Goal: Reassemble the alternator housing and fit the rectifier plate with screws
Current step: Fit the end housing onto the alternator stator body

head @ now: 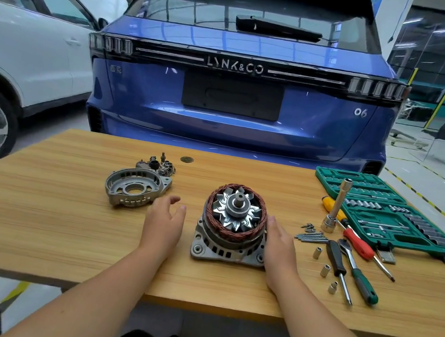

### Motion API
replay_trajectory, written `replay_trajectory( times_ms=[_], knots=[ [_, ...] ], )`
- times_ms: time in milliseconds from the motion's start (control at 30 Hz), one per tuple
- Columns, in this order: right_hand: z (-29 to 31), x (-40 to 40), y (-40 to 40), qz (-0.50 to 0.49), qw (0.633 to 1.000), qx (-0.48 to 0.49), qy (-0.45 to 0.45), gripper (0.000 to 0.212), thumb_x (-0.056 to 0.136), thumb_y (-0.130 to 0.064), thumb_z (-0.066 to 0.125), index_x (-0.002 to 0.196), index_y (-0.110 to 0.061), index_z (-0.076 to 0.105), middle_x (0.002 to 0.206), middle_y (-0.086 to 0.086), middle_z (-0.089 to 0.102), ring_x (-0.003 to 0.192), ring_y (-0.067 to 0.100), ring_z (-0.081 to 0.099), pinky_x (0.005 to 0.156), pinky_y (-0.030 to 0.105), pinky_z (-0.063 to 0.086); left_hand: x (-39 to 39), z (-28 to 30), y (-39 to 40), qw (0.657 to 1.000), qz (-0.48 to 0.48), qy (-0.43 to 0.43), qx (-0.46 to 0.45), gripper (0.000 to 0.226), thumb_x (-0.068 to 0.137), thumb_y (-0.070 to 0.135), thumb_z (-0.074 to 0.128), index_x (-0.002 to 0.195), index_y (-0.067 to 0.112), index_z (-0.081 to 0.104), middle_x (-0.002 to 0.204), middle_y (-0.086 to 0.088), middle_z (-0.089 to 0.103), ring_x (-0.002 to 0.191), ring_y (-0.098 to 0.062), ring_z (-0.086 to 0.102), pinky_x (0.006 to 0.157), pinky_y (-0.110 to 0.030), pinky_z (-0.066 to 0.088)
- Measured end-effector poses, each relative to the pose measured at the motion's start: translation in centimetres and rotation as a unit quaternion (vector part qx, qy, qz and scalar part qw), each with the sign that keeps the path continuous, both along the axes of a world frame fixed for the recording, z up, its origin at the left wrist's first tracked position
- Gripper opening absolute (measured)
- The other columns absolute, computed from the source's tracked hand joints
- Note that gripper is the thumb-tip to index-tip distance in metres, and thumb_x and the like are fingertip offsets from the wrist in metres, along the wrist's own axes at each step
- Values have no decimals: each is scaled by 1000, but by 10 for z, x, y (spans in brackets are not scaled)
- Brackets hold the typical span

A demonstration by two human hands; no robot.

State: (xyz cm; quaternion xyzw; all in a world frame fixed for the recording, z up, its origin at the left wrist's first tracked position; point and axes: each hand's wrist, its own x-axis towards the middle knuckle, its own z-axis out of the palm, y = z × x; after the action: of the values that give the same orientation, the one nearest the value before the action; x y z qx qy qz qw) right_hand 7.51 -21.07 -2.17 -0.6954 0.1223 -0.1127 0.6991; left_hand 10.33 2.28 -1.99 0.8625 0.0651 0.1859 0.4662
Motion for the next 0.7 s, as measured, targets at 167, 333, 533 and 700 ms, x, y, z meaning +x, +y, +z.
replay_trajectory(
  times_ms=[167, 333, 533, 700],
  knots=[
    [-10, 3, -3, -9, 1000, -21, -12, 58, 102, -57, 43, 146, -22, 52, 124, -21, 55, 115, 1, 43, 93, 24, 33, 23, -9, 58, 933, 49, 95, 344, 79, 98, 60, 46, 162, 24, 16, 171, 1, 9, 158, -20, 3, 126, -50, 4],
    [-11, 3, -2, -14, 999, -31, 3, 51, 103, -56, 41, 139, -25, 59, 93, -42, 50, 92, -15, 45, 77, 14, 35, 26, -12, 71, 913, 66, 115, 387, 84, 97, 68, 37, 162, 20, 16, 169, 1, 20, 157, -20, 9, 125, -54, 4],
    [-10, 1, -2, -17, 999, -45, 8, 49, 103, -57, 40, 137, -28, 61, 91, -42, 52, 89, -17, 44, 75, 12, 34, 13, -11, 62, 896, 90, 69, 430, 64, 96, 62, 44, 148, 24, 41, 144, 2, 53, 139, -21, 43, 121, -56, 19],
    [-9, -1, 0, -22, 998, -54, 9, 51, 104, -56, 40, 140, -25, 58, 93, -42, 47, 91, -14, 45, 77, 12, 34, -1, -11, 59, 901, 85, 40, 423, 45, 96, 51, 52, 134, 28, 54, 127, 9, 61, 125, -16, 53, 117, -53, 23]
  ],
)
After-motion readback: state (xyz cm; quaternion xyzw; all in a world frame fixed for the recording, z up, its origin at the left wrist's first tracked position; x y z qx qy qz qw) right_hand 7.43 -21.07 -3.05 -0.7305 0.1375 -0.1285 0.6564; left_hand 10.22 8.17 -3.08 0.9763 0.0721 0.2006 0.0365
